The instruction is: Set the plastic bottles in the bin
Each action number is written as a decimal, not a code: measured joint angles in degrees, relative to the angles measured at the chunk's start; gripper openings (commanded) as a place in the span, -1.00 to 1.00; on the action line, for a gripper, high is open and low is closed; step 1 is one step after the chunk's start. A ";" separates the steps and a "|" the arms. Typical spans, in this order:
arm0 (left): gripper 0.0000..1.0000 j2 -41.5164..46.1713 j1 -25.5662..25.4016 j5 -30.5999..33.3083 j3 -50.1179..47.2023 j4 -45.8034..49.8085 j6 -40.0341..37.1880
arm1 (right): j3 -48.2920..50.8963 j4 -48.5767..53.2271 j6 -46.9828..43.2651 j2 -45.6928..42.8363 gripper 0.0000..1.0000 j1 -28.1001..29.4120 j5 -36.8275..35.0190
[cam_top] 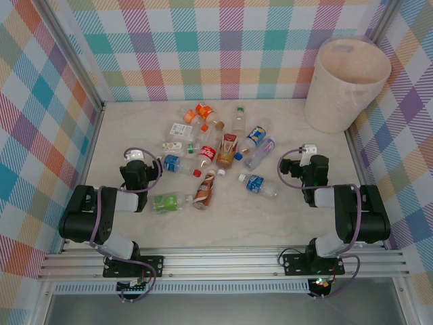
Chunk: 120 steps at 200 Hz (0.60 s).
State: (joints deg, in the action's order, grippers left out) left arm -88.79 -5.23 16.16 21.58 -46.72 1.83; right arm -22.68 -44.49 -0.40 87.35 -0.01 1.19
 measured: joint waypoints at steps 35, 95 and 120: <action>1.00 -0.02 0.00 0.00 0.00 0.00 0.00 | -0.02 -0.48 0.00 0.00 0.99 0.00 0.02; 1.00 -0.31 0.00 0.00 0.00 0.00 0.00 | -0.04 -0.50 0.00 0.00 0.99 0.00 0.37; 1.00 -0.33 0.00 0.00 0.00 0.00 0.00 | -0.04 -0.50 0.00 0.00 0.99 0.00 0.37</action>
State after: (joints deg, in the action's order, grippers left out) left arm -89.12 -5.23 16.16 21.58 -46.72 1.83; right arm -22.72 -44.99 -0.40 87.35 -0.01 1.56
